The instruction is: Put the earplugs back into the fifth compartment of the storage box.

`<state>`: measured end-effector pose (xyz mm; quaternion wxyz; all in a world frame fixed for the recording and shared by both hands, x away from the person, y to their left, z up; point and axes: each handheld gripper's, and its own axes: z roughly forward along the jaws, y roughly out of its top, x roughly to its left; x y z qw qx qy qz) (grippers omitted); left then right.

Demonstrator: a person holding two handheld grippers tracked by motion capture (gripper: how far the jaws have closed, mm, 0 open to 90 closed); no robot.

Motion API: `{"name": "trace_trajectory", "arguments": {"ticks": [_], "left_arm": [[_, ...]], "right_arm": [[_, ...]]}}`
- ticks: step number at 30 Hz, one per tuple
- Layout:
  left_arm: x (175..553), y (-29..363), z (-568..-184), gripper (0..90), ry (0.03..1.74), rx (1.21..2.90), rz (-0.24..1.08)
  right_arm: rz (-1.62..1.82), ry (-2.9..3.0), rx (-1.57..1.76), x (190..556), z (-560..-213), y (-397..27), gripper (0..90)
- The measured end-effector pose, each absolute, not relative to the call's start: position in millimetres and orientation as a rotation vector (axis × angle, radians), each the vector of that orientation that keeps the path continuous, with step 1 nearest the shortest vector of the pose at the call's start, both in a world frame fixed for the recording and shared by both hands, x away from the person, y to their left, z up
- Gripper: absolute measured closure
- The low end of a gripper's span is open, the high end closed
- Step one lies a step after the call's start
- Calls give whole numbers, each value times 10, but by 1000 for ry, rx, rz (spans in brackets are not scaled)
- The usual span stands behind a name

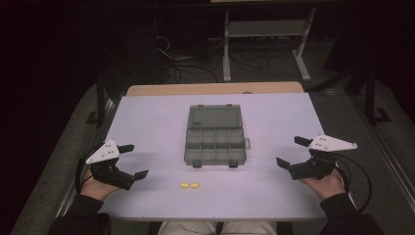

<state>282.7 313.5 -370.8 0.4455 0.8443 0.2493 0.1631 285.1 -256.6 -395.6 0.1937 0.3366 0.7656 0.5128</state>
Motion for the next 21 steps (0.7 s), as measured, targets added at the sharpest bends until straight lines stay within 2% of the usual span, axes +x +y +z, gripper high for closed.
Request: {"name": "trace_trajectory", "arguments": {"ticks": [21], "left_arm": [[2967,2587,-3660,0,477,2222,302]], "right_arm": [[1435,2163,930,2848,-3953,-2554,0]]}}
